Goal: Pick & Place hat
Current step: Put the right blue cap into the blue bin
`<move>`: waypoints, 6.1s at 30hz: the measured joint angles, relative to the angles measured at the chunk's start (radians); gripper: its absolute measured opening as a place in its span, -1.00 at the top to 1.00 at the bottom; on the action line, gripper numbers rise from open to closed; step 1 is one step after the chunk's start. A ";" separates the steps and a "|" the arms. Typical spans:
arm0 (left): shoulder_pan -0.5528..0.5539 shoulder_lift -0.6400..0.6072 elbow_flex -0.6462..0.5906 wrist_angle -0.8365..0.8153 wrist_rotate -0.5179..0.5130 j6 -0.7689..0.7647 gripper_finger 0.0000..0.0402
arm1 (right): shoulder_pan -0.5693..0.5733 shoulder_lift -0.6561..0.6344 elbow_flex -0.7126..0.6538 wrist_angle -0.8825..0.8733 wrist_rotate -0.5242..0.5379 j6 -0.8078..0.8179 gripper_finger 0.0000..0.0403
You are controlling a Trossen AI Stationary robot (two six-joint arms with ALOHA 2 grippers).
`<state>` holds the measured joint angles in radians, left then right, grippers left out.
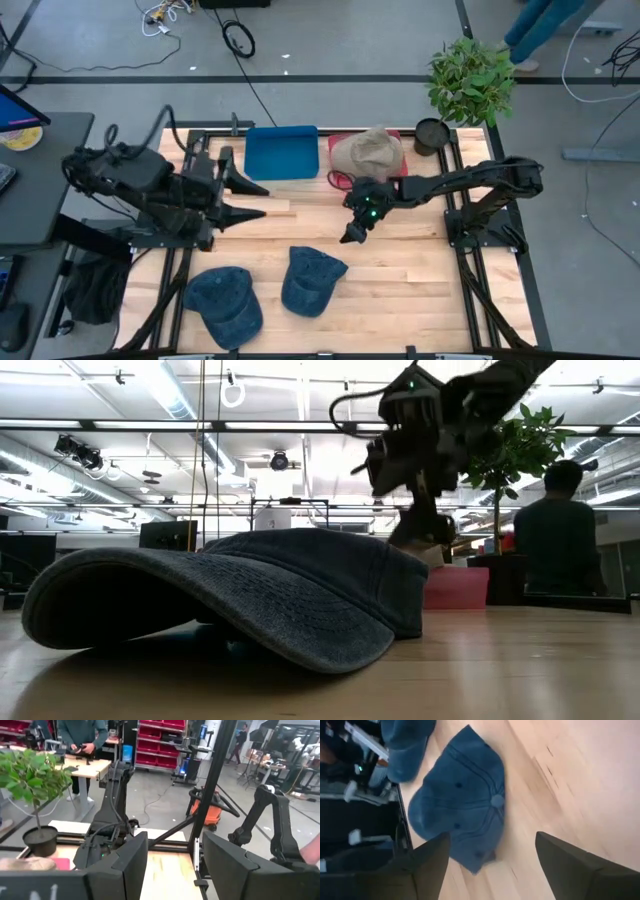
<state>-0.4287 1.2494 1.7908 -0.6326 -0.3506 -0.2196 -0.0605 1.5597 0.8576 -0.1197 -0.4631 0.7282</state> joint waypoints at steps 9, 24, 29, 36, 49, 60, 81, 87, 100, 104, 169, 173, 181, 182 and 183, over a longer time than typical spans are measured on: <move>-0.044 0.072 0.000 0.107 -0.028 0.003 0.04 | 0.059 0.160 -0.019 0.189 0.010 0.065 -0.43; -0.108 0.084 0.000 0.150 -0.049 0.034 0.04 | 0.160 0.420 0.122 0.345 -0.033 0.210 -0.42; -0.134 0.083 0.000 0.151 -0.049 0.041 0.04 | 0.198 0.487 0.223 0.279 -0.009 0.213 -0.34; -0.160 0.083 0.000 0.153 -0.048 0.049 0.04 | 0.208 0.510 0.288 0.116 0.042 0.199 0.32; -0.160 0.083 0.000 0.156 -0.048 0.052 0.04 | 0.173 0.475 0.277 0.130 0.047 0.262 0.98; -0.166 0.083 0.000 0.151 -0.048 0.048 0.04 | 0.144 0.311 0.280 0.206 0.090 0.254 0.99; -0.299 0.012 0.000 0.276 -0.050 0.210 0.04 | 0.032 0.222 0.282 0.675 0.268 0.465 1.00; -0.298 -0.015 0.000 0.273 -0.091 0.256 0.04 | -0.032 0.222 0.290 0.815 0.283 0.476 1.00; -0.297 -0.023 0.000 0.286 -0.163 0.259 0.04 | -0.207 0.221 0.537 0.563 0.282 0.290 1.00; -0.297 -0.023 0.000 0.301 -0.180 0.258 0.04 | -0.267 0.221 0.561 0.535 0.279 0.268 1.00; -0.344 -0.045 0.000 0.325 -0.229 0.261 0.04 | -0.340 0.687 0.806 0.352 0.271 0.337 0.97; -0.350 -0.047 0.000 0.325 -0.229 0.274 0.04 | -0.341 0.659 0.806 0.272 0.288 0.346 0.97; -0.350 -0.047 0.000 0.315 -0.229 0.295 0.04 | -0.345 0.582 0.806 0.004 0.346 0.184 0.99; -0.350 -0.047 0.000 0.313 -0.229 0.299 0.04 | -0.345 0.571 0.806 -0.037 0.364 0.161 0.99; -0.350 -0.047 0.000 0.313 -0.229 0.304 0.04 | -0.345 0.563 0.806 -0.080 0.377 0.137 0.98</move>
<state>-0.7784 1.2022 1.7912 -0.3195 -0.5800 0.0844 -0.4057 2.1229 1.6634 -0.1992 -0.0860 0.8651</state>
